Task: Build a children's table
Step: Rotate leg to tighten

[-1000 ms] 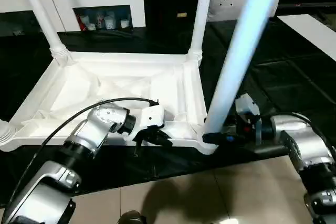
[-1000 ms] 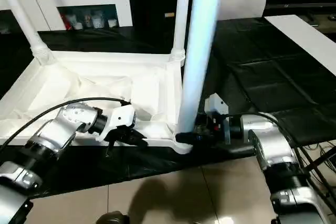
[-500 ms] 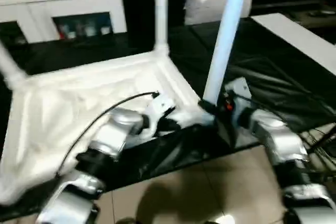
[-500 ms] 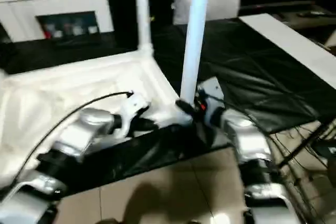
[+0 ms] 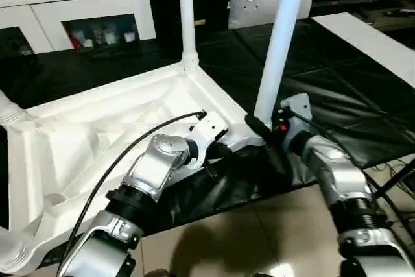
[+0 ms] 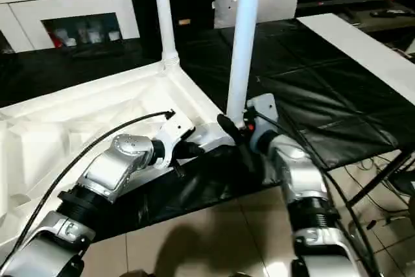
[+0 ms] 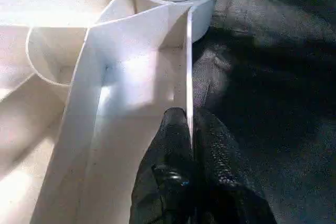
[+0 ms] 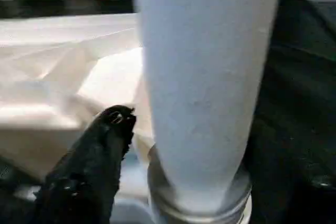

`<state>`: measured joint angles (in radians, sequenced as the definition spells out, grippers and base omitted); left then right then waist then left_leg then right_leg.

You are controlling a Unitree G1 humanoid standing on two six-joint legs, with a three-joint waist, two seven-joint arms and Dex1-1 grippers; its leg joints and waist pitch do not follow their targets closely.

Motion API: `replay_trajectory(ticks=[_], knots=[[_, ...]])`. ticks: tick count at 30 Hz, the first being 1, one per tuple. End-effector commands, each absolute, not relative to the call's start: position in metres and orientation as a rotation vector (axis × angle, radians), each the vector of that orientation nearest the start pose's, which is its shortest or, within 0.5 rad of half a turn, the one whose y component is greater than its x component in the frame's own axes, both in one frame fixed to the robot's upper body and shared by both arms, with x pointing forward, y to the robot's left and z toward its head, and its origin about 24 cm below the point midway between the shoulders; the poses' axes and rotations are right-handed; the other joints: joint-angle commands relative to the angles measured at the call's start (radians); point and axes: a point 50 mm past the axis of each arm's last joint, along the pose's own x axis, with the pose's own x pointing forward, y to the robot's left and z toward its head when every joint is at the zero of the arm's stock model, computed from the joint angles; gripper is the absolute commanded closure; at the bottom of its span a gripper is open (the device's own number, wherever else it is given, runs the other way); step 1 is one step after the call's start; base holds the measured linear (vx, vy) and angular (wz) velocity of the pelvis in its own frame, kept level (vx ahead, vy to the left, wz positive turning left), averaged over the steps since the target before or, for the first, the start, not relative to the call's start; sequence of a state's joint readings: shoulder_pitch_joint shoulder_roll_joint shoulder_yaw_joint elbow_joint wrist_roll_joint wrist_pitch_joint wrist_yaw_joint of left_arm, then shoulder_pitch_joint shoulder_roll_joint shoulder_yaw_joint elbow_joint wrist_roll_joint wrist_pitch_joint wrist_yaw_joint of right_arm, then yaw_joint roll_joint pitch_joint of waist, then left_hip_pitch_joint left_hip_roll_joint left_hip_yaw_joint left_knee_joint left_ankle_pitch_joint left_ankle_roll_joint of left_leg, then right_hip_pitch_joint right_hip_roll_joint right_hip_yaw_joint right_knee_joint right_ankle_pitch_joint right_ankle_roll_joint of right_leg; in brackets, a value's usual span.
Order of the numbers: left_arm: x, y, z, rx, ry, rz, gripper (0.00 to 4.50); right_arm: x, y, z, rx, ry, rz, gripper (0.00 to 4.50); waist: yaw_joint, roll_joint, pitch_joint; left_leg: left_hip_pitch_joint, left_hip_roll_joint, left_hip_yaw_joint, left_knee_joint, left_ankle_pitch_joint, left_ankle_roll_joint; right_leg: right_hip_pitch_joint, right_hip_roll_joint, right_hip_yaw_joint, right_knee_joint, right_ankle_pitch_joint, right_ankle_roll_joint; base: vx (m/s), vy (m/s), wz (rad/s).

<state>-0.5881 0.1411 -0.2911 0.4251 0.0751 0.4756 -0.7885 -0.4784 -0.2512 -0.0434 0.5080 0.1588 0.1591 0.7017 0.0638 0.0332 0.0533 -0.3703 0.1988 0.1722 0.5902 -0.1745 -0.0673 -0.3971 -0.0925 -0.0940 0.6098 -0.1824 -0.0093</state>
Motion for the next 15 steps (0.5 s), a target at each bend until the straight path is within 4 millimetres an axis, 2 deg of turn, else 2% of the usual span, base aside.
replay_trajectory(ticks=[1, 2, 3, 4, 6, 8, 9, 10, 11, 12, 15], knots=[[0.325, 0.07, 0.067, 0.319, 0.383, -1.047, 4.5, 0.322, -0.159, 0.055, -0.023, 0.213, 0.794, 0.67, 0.008, -0.017, -0.063, -0.001, 0.021, -0.006, -0.065, -0.209, 0.077, 0.052, -0.055, 0.046, -0.091, -0.272, -0.182, 0.0, 0.0, 0.0], [0.325, 0.074, 0.066, 0.333, 0.387, -1.054, 4.5, 0.32, -0.162, 0.057, -0.051, 0.211, 0.832, 0.54, 0.009, -0.013, -0.064, -0.002, 0.021, -0.006, -0.063, -0.203, 0.08, 0.053, -0.054, 0.046, -0.09, -0.265, -0.181, 0.0, 0.0, 0.0], [0.326, 0.08, 0.065, 0.359, 0.384, -1.073, 4.5, 0.317, -0.168, 0.062, -0.098, 0.199, 0.886, 0.54, 0.01, -0.013, -0.065, -0.001, 0.022, -0.005, -0.062, -0.193, 0.087, 0.052, -0.053, 0.046, -0.087, -0.244, -0.189, 0.0, 0.0, 0.0], [0.326, 0.081, 0.065, 0.362, 0.383, -1.081, 4.5, 0.316, -0.169, 0.063, -0.102, 0.197, 0.897, 0.54, 0.009, -0.015, -0.065, -0.006, 0.021, -0.006, -0.061, -0.182, 0.094, 0.055, -0.052, 0.045, -0.085, -0.227, -0.191, 0.0, 0.0, 0.0], [0.325, 0.083, 0.065, 0.37, 0.381, -1.106, 4.5, 0.315, -0.172, 0.066, -0.11, 0.192, 0.926, 0.54, 0.008, -0.012, -0.065, -0.006, 0.022, -0.006, -0.06, -0.182, 0.099, 0.053, -0.053, 0.044, -0.084, -0.221, -0.2, 0.0, 0.0, 0.0], [0.323, 0.085, 0.064, 0.387, 0.373, -1.157, 4.5, 0.313, -0.176, 0.068, -0.122, 0.192, 0.97, 0.54, 0.008, -0.015, -0.066, -0.004, 0.023, -0.005, -0.06, -0.184, 0.103, 0.053, -0.053, 0.043, -0.084, -0.228, -0.204, 0.0, 0.0, 0.0], [0.319, 0.088, 0.065, 0.418, 0.36, -1.227, 4.5, 0.31, -0.181, 0.071, -0.151, 0.196, 1.038, 0.54, 0.011, -0.012, -0.069, -0.002, 0.026, -0.006, -0.059, -0.176, 0.105, 0.051, -0.054, 0.043, -0.082, -0.216, -0.212, 0.0, 0.0, 0.0], [0.319, 0.088, 0.065, 0.418, 0.36, -1.227, 4.5, 0.31, -0.181, 0.071, -0.151, 0.196, 1.038, 0.54, 0.011, -0.011, -0.069, -0.003, 0.027, -0.006, -0.059, -0.174, 0.108, 0.052, -0.054, 0.043, -0.081, -0.207, -0.216, 0.0, 0.0, 0.0], [0.316, 0.091, 0.064, 0.44, 0.358, -1.279, 4.5, 0.309, -0.184, 0.074, -0.169, 0.2, 1.092, 0.54, 0.015, -0.011, -0.07, -0.004, 0.03, -0.004, -0.057, -0.155, 0.113, 0.05, -0.053, 0.044, -0.074, -0.165, -0.231, 0.0, 0.0, 0.0], [0.316, 0.091, 0.064, 0.44, 0.358, -1.279, 4.5, 0.309, -0.184, 0.074, -0.169, 0.2, 1.092, 0.54, 0.015, -0.011, -0.07, -0.004, 0.03, -0.004, -0.057, -0.155, 0.113, 0.05, -0.053, 0.044, -0.074, -0.165, -0.231, 0.0, 0.0, 0.0], [0.311, 0.095, 0.064, 0.465, 0.369, -1.35, 4.5, 0.309, -0.186, 0.08, -0.174, 0.193, 1.14, 0.54, 0.032, -0.01, -0.071, -0.001, 0.032, -0.002, -0.055, -0.148, 0.116, 0.048, -0.053, 0.044, -0.069, -0.145, -0.245, 0.0, 0.0, 0.0]])
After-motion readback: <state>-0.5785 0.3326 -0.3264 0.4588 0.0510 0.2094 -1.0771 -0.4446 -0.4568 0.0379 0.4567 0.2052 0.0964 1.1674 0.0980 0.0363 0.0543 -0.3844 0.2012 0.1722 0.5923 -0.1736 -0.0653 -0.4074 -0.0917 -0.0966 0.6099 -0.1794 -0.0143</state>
